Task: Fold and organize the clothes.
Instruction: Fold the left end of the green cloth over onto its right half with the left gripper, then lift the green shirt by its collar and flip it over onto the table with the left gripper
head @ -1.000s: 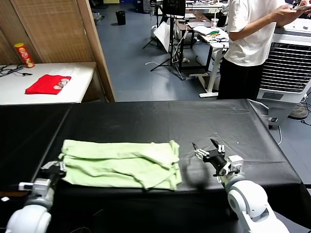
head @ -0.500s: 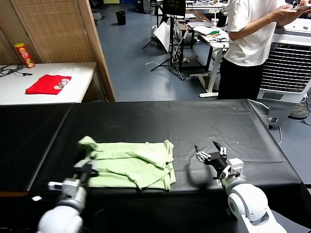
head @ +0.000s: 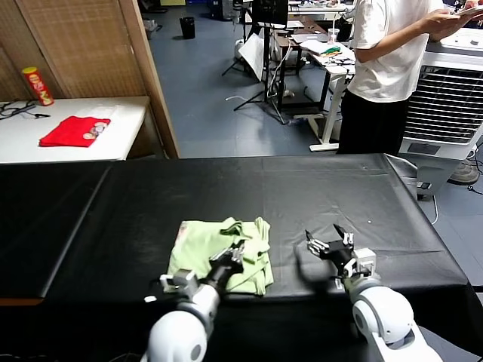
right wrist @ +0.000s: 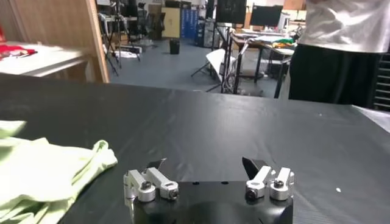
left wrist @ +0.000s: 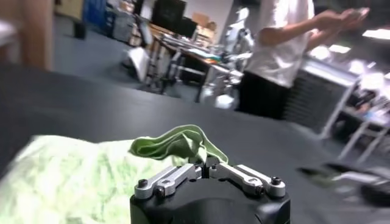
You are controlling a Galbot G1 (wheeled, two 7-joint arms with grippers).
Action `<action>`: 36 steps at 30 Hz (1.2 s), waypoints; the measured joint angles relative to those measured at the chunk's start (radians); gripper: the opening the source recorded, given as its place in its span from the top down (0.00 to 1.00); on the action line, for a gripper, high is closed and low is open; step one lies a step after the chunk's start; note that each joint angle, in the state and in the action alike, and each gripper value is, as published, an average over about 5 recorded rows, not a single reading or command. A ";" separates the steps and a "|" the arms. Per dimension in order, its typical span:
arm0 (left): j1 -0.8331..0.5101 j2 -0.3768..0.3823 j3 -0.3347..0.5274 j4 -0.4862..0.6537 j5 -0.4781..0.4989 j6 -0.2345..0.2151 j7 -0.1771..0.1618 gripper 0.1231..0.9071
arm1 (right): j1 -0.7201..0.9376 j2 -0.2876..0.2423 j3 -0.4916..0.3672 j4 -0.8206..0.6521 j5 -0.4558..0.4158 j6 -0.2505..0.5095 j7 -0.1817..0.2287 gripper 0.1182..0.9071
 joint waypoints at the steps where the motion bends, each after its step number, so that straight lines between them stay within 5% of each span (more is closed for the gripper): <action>1: -0.001 -0.005 0.006 0.006 0.010 -0.001 0.001 0.97 | 0.001 0.000 -0.001 -0.001 0.000 0.001 -0.002 0.14; 8: 0.015 -0.025 0.027 0.025 0.037 -0.011 0.009 0.91 | 0.012 -0.008 -0.011 -0.006 0.013 0.019 -0.030 0.14; 15: 0.042 -0.068 0.047 0.027 -0.031 -0.023 0.006 0.44 | 0.042 -0.016 -0.043 -0.016 0.042 0.036 -0.069 0.14; 20: 0.065 -0.080 0.032 0.009 0.033 -0.055 0.020 0.17 | 0.083 -0.032 -0.092 -0.035 0.041 0.041 -0.138 0.14; 30: 0.099 0.029 -0.118 -0.044 0.114 -0.080 0.024 0.14 | 0.204 -0.051 -0.295 -0.100 -0.088 0.051 -0.251 0.14; 36: 0.116 0.041 -0.157 -0.047 0.139 -0.086 0.024 0.14 | 0.253 -0.036 -0.399 -0.144 -0.178 0.061 -0.250 0.14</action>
